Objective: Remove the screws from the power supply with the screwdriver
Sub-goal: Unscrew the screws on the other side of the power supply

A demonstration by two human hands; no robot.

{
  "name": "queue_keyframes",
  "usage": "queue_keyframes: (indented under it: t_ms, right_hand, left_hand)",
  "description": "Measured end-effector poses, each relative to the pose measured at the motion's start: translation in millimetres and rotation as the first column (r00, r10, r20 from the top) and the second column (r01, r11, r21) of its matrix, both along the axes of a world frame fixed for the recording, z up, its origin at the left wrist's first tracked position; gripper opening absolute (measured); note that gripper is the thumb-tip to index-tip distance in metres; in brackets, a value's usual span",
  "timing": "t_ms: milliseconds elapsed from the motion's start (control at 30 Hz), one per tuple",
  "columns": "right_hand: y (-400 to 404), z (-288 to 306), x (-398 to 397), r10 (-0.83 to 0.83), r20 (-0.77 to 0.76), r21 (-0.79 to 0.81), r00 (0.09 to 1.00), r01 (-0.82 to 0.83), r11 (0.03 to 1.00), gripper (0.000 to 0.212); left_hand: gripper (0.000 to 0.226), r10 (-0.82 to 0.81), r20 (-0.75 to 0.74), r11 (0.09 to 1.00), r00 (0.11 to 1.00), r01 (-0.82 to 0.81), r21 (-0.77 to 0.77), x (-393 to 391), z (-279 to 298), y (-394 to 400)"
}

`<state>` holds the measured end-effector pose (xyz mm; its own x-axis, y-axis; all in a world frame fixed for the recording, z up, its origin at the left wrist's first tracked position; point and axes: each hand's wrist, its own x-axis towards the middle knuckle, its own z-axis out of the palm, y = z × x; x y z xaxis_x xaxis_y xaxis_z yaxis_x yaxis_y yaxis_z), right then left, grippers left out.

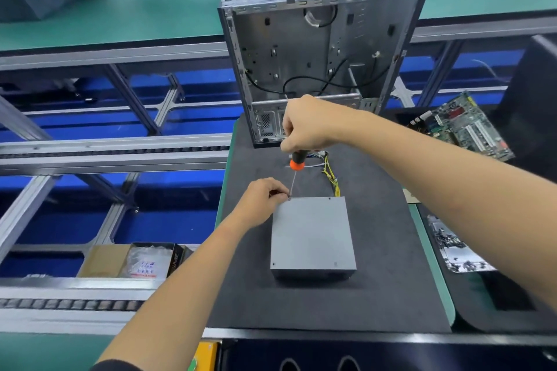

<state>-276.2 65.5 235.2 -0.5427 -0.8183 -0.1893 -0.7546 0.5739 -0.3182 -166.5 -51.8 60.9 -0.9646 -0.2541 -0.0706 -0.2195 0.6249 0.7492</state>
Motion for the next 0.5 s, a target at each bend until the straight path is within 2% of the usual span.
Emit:
queue_keyframes:
  t_ms: [500]
  right_hand:
    - [-2.8,0.8,-3.4,0.052,0.019,0.025,0.998,-0.053,0.998,0.022]
  left_hand:
    - [0.012,0.003,-0.032,1.000,0.999,-0.002,0.023,-0.8,-0.1,1.1]
